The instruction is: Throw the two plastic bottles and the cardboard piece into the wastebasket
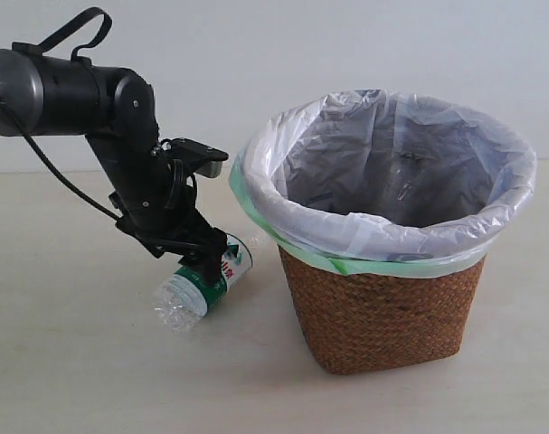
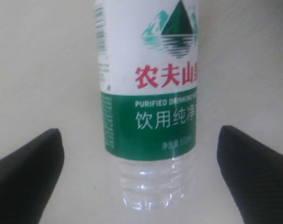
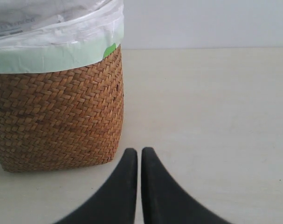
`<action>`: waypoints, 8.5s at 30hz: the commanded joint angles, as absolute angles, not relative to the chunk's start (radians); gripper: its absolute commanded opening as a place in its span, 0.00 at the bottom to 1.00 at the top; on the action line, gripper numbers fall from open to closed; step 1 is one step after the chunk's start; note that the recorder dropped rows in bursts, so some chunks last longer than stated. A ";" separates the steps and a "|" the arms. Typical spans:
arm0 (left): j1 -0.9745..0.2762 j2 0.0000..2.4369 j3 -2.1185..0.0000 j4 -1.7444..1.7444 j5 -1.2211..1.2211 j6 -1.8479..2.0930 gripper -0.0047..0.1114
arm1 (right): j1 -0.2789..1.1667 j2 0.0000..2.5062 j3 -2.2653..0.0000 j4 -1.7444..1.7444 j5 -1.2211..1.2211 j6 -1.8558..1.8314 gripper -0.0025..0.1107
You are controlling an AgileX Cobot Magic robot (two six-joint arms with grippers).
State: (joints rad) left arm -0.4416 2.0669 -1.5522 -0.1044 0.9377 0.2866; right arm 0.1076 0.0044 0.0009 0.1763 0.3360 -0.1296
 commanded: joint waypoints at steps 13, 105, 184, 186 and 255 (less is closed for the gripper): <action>-0.441 2.138 -1.549 -0.202 0.915 0.412 0.75 | 0.102 0.000 0.000 0.171 0.330 -0.134 0.02; -0.347 1.704 -1.754 -0.741 0.987 0.226 0.74 | 0.102 0.000 0.000 0.171 0.330 -0.134 0.02; 0.006 0.429 -0.372 -1.499 0.340 1.279 0.07 | 0.102 0.000 0.000 0.171 0.330 -0.134 0.02; 0.062 0.340 -0.351 -1.517 0.326 1.315 0.07 | 0.102 0.000 0.000 0.171 0.330 -0.134 0.02; 0.024 0.000 0.000 -0.566 0.096 0.380 0.07 | 0.102 0.000 0.000 0.171 0.328 -0.134 0.02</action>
State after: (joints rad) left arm 0.0216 0.0026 -0.0039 -0.7402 0.0939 0.5908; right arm 0.1076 0.0044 0.0009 0.1763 0.3342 -0.1296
